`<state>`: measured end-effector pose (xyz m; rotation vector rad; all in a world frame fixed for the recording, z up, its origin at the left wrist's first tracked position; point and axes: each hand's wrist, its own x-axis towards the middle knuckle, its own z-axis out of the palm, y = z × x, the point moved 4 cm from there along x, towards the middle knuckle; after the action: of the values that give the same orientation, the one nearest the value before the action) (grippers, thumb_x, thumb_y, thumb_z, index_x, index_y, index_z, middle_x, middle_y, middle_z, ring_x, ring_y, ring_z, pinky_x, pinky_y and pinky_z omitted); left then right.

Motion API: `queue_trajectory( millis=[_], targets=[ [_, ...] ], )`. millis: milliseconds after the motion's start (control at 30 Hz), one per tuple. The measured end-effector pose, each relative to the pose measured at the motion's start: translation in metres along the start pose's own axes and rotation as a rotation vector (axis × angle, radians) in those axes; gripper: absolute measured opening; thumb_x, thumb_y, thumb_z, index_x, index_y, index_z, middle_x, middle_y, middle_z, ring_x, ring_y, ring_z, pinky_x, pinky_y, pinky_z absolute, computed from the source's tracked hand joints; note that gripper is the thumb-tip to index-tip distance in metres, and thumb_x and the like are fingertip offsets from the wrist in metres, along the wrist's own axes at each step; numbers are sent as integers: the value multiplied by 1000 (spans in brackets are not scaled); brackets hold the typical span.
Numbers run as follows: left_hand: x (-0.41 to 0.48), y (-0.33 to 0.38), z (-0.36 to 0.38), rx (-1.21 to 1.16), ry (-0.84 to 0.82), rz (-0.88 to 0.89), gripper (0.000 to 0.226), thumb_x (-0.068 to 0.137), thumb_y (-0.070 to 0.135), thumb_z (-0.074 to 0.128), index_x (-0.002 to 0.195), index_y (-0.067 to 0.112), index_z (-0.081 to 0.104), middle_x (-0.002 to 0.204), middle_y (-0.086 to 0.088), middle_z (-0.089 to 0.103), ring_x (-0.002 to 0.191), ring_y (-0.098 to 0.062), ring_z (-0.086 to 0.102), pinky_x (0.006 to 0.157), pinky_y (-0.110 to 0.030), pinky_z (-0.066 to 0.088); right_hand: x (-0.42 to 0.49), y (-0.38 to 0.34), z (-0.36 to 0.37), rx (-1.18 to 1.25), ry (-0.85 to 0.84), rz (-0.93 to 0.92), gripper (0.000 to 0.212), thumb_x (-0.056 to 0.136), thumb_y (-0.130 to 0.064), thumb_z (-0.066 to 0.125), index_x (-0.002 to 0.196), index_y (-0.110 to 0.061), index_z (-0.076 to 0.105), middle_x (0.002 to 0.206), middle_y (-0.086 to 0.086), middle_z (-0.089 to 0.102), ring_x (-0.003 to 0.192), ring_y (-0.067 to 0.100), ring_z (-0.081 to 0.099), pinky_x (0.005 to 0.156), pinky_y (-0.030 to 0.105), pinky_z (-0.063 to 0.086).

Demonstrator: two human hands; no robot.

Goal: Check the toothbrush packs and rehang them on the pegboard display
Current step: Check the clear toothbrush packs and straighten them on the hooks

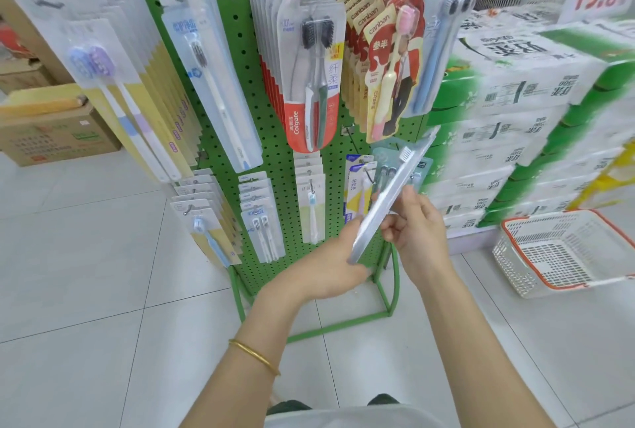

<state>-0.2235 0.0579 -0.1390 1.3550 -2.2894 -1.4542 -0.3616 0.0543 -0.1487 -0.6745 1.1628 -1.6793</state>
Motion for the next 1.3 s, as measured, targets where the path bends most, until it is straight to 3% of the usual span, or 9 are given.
queue_trajectory(
  millis=[133, 233, 433, 567, 700, 900, 1033, 1200, 1300],
  targets=[
    [3, -8, 3, -155, -61, -25, 69, 94, 6, 45, 149, 33, 14, 142, -7, 38, 128, -20, 46, 96, -39, 51, -1, -2, -1, -47, -10, -14, 18, 95, -25, 52, 83, -12, 51, 75, 11, 65, 46, 12, 50, 43, 20, 38],
    [3, -8, 5, -270, -99, -65, 53, 98, 4, 33, 146, 22, 19, 130, -15, 46, 110, -25, 60, 91, -37, 53, -2, -4, 1, -91, 41, -55, 17, 94, -18, 56, 82, -13, 44, 47, -3, 53, 39, 11, 43, 40, 21, 35],
    [3, -13, -3, -346, -74, -110, 22, 101, 32, 43, 112, 15, 52, 98, -9, 67, 88, -27, 68, 89, -47, 54, -2, -10, 1, -170, -15, -81, 7, 92, -2, 56, 92, -8, 54, 43, -2, 49, 35, 9, 38, 36, 18, 31],
    [7, -5, -26, -294, 202, -34, 51, 85, 56, 48, 107, 12, 62, 105, -9, 70, 98, -29, 67, 91, -53, 51, -6, -12, 9, -264, -131, -110, 7, 89, 0, 59, 90, -6, 62, 50, 6, 50, 37, 10, 40, 37, 19, 32],
    [6, 15, -58, -427, 541, 130, 12, 95, 32, 55, 99, 23, 61, 104, -1, 69, 98, -21, 66, 91, -49, 51, -12, -10, 24, -303, -276, -98, 7, 87, -1, 61, 88, -7, 66, 56, 15, 51, 37, 11, 39, 37, 20, 31],
    [-4, 24, -96, -680, 764, 257, 8, 95, 19, 57, 92, 12, 59, 94, -14, 61, 84, -22, 56, 82, -39, 48, -17, -4, 37, -349, -411, -60, 11, 85, 0, 64, 80, -11, 64, 49, -4, 54, 40, 10, 40, 39, 20, 30],
    [-9, 26, -104, -872, 667, 256, 13, 99, 14, 48, 90, 11, 56, 90, -10, 59, 81, -20, 55, 78, -34, 48, -12, 0, 47, -345, -503, -28, 9, 81, -19, 71, 82, -14, 64, 58, 0, 58, 47, 12, 48, 46, 23, 38],
    [-21, 31, -119, -1009, 605, 343, 16, 101, 13, 42, 91, 10, 54, 84, -7, 59, 73, -15, 56, 71, -28, 49, -12, 4, 81, -301, -798, 123, 81, 57, -64, 78, 111, -6, 60, 95, 2, 73, 45, 7, 48, 43, 16, 39],
    [-33, 36, -134, -1031, 666, 363, 17, 101, 14, 42, 91, 11, 56, 82, -1, 64, 71, -11, 59, 67, -24, 50, -11, -8, 108, -341, -827, 82, 59, 60, -48, 78, 104, -12, 63, 84, -4, 69, 43, 7, 45, 43, 17, 36]
  ],
)
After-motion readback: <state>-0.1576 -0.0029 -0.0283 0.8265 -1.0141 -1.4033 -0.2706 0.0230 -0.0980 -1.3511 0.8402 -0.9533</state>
